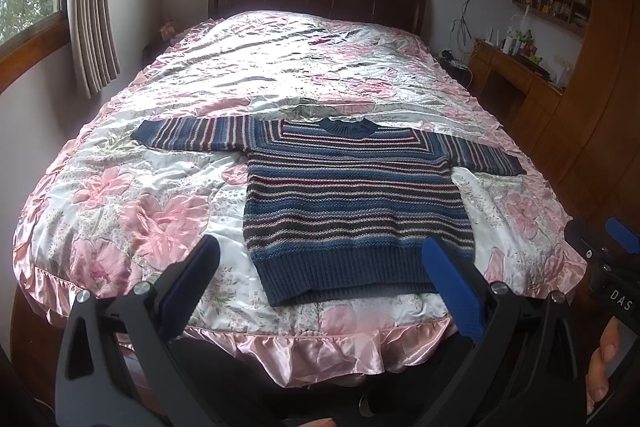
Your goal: Fold small clothes
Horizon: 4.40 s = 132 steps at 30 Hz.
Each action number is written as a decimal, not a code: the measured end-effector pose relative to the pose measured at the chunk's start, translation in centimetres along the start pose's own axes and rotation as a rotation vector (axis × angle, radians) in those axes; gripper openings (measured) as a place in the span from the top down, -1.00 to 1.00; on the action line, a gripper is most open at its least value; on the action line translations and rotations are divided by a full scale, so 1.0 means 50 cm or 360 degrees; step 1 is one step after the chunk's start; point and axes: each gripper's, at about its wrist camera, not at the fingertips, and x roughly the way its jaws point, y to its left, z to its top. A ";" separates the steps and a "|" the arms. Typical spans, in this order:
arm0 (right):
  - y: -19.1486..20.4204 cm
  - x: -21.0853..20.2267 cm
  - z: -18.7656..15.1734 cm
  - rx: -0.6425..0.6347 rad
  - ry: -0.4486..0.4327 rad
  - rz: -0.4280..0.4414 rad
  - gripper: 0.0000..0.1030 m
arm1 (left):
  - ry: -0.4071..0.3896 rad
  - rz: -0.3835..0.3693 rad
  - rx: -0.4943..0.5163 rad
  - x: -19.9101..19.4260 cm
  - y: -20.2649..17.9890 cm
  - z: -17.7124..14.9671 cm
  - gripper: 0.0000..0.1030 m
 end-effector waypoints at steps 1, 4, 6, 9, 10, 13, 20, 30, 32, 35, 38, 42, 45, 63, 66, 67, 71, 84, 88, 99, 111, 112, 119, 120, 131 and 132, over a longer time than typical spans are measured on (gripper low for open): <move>0.000 0.000 0.000 0.0000 -0.0001 0.0000 -0.93 | -0.0003 0.0001 0.0002 -0.001 0.000 0.000 -0.95; 0.000 0.002 -0.001 0.0000 -0.0002 0.0004 -0.93 | -0.0007 0.0005 -0.0001 -0.001 0.001 0.000 -0.95; 0.000 0.003 -0.001 -0.0001 0.0001 0.0006 -0.93 | -0.0004 0.0002 0.0001 -0.001 0.000 0.000 -0.95; 0.000 0.001 -0.001 0.0001 -0.0002 0.0005 -0.93 | -0.0008 0.0005 0.0007 -0.003 -0.001 0.001 -0.95; -0.001 0.003 -0.002 0.0002 -0.0001 0.0005 -0.93 | -0.0009 0.0003 0.0008 -0.003 -0.002 0.001 -0.95; 0.001 0.003 -0.002 0.0002 0.0002 0.0004 -0.93 | -0.0010 0.0004 0.0009 -0.004 -0.001 0.001 -0.95; 0.000 0.002 -0.006 0.0007 0.0000 0.0007 -0.93 | -0.0016 0.0009 0.0011 -0.006 -0.001 0.000 -0.95; 0.001 0.001 -0.007 0.0006 0.0000 0.0006 -0.93 | -0.0025 0.0017 0.0016 -0.010 0.000 0.001 -0.95; 0.001 0.001 -0.007 0.0006 0.0000 0.0008 -0.93 | -0.0025 0.0022 0.0019 -0.011 -0.002 0.001 -0.95; 0.000 0.001 -0.007 0.0005 0.0003 0.0011 -0.93 | -0.0025 0.0023 0.0021 -0.012 -0.002 0.002 -0.95; -0.001 0.002 -0.008 0.0004 0.0002 0.0009 -0.93 | -0.0027 0.0026 0.0021 -0.011 -0.002 0.001 -0.95; 0.002 0.000 -0.009 0.0002 0.0001 0.0010 -0.93 | -0.0027 0.0026 0.0020 -0.012 -0.001 0.001 -0.95; 0.000 0.002 -0.008 0.0005 0.0004 0.0013 -0.93 | -0.0024 0.0028 0.0019 -0.010 -0.001 0.002 -0.95; 0.007 0.063 -0.003 -0.0026 0.0030 0.0003 -0.93 | 0.0006 0.0040 0.0041 0.042 -0.002 0.003 -0.95; -0.018 0.093 -0.005 -0.0038 -0.0143 0.0205 -0.93 | 0.0004 -0.0147 -0.0005 0.089 0.009 0.012 -0.95; -0.034 0.117 -0.001 -0.0028 -0.0146 0.0307 -0.93 | 0.0031 -0.0210 -0.0005 0.115 0.013 0.015 -0.95; -0.131 0.270 0.014 0.0187 0.0155 0.0427 -0.93 | -0.0084 -0.0329 0.0131 0.200 -0.007 0.023 -0.95; -0.709 0.785 0.040 0.1498 0.0481 0.0738 -0.56 | 0.0243 -0.0655 -0.0102 0.487 -0.058 0.091 -0.95; -0.847 0.910 0.050 0.1762 0.0361 0.0608 -0.33 | 0.0262 -0.0655 -0.0230 0.565 -0.069 0.110 -0.95; -0.961 1.137 0.057 0.1893 0.0458 0.0412 0.07 | 0.0333 -0.0577 -0.0200 0.729 -0.150 0.128 -0.95; -0.933 1.152 0.137 0.1651 0.0403 0.0333 0.79 | 0.0384 -0.0566 -0.0215 0.761 -0.128 0.096 -0.95; -0.923 1.136 0.154 0.1613 0.0370 0.0322 0.79 | 0.0383 -0.0561 -0.0212 0.758 -0.121 0.096 -0.94; -0.757 1.001 0.338 0.1090 0.0127 0.0196 0.81 | 0.0374 -0.0598 -0.0319 0.735 -0.048 0.100 -0.94; -0.725 0.985 0.367 0.1022 0.0101 0.0191 0.81 | 0.0362 -0.0600 -0.0326 0.728 -0.039 0.101 -0.94; -0.280 0.863 0.524 0.0268 -0.0036 0.0169 0.81 | 0.0240 -0.0627 -0.0437 0.651 0.098 0.107 -0.94; -0.240 0.864 0.525 0.0203 -0.0034 0.0165 0.81 | 0.0232 -0.0631 -0.0448 0.648 0.112 0.107 -0.94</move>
